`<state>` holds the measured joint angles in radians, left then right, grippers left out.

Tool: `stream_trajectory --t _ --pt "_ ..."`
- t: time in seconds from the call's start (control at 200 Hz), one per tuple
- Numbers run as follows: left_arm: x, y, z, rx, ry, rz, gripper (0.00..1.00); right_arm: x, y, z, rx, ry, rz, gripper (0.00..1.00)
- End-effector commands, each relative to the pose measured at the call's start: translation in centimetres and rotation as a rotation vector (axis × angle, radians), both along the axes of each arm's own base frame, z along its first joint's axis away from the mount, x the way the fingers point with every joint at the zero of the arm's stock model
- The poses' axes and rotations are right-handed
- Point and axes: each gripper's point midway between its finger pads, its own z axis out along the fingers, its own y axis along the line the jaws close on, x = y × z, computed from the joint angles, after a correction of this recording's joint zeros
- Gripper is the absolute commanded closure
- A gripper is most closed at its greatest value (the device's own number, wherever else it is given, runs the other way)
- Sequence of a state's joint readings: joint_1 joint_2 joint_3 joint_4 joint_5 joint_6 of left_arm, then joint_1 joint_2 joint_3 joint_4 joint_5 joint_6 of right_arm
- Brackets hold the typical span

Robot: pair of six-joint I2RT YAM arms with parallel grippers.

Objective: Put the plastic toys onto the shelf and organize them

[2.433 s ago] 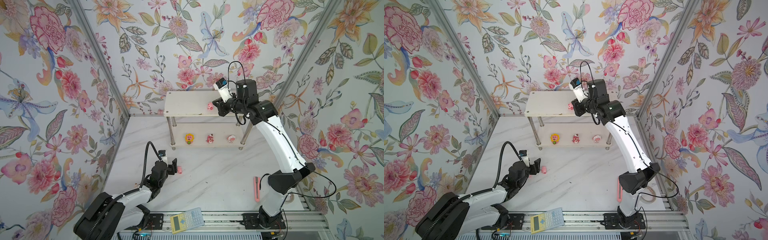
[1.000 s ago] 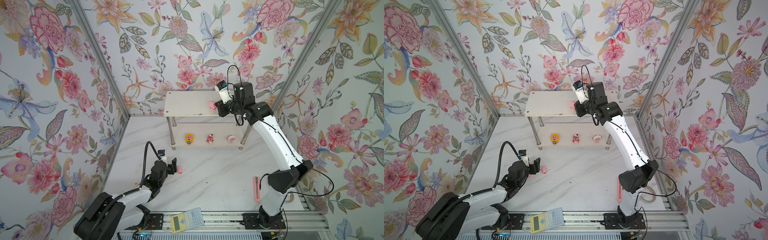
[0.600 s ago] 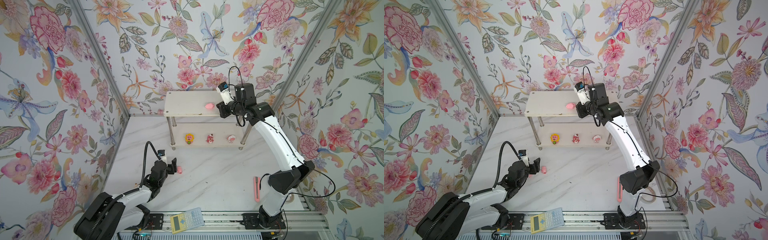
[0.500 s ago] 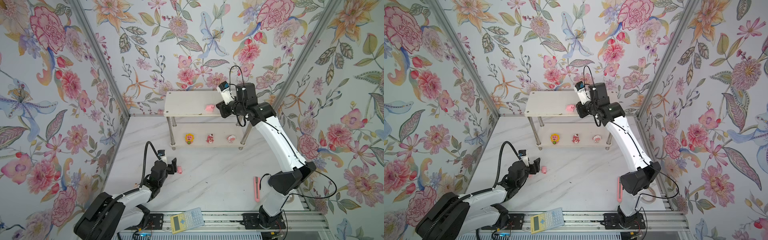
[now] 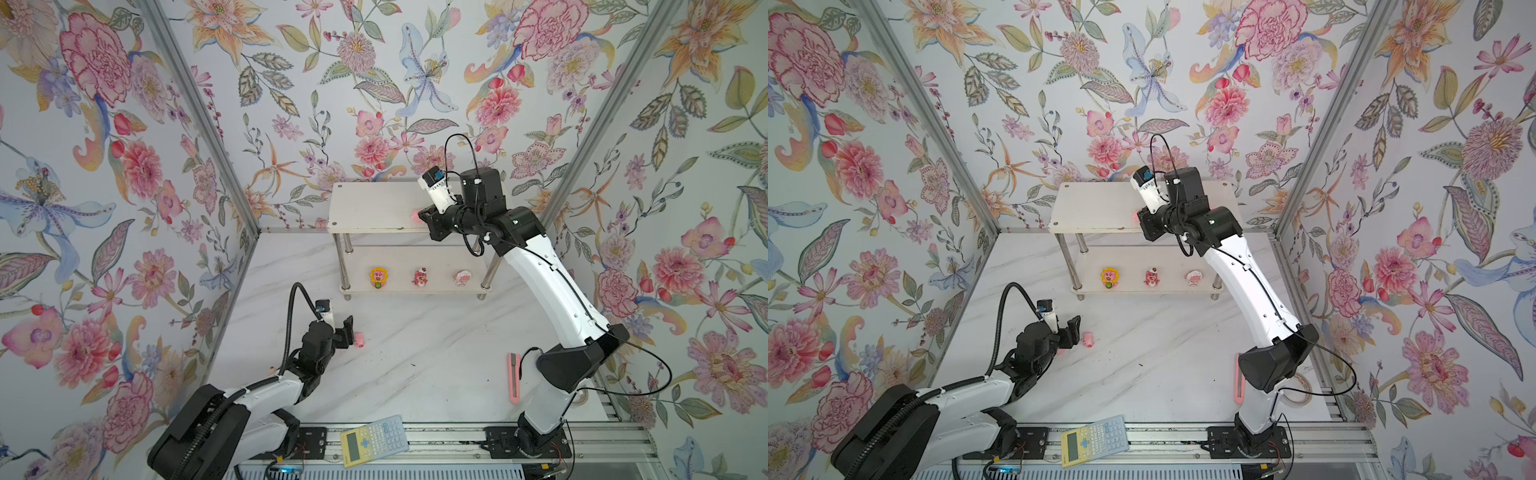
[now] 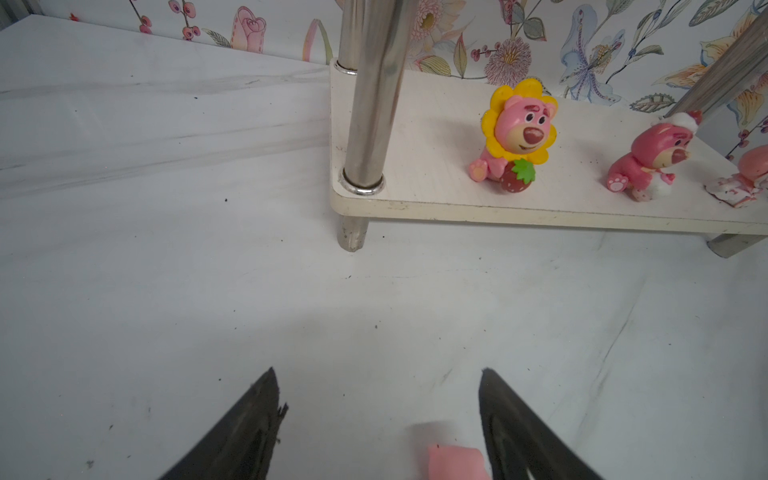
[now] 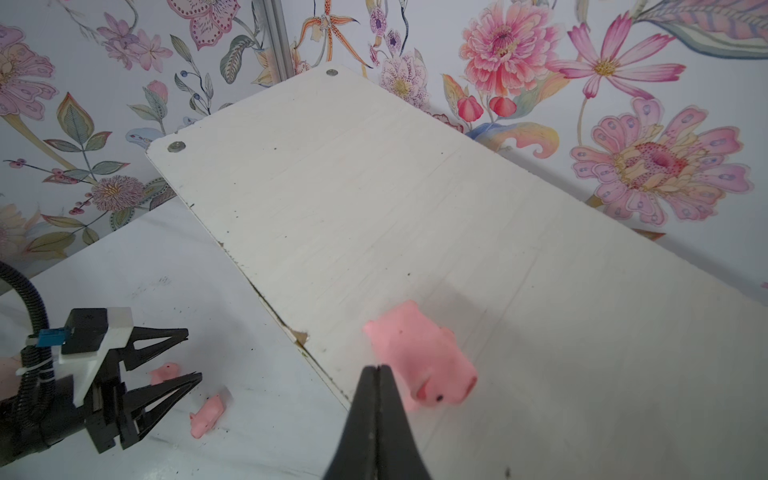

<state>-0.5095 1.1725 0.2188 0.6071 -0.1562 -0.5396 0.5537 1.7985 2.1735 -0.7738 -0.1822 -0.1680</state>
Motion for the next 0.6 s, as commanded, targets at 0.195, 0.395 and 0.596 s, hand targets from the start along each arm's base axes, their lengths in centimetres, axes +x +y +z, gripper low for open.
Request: stream_trajectory --t 0.195,0.395,0.596 --pt "0.0 0.5 -0.1 -0.004 0.000 0.015 0.24 2.9 -0.6 -0.6 -0.012 -0.002 -0.077 1.00" --pt "-0.1 0.7 -0.2 0.003 0.002 0.020 0.24 4.2 -1.0 -0.6 -0.012 -0.011 -0.102 1.00" --pt "0.0 0.6 -0.4 0.000 0.007 0.020 0.24 5.9 -1.4 -0.5 0.006 -0.017 -0.126 1.00"
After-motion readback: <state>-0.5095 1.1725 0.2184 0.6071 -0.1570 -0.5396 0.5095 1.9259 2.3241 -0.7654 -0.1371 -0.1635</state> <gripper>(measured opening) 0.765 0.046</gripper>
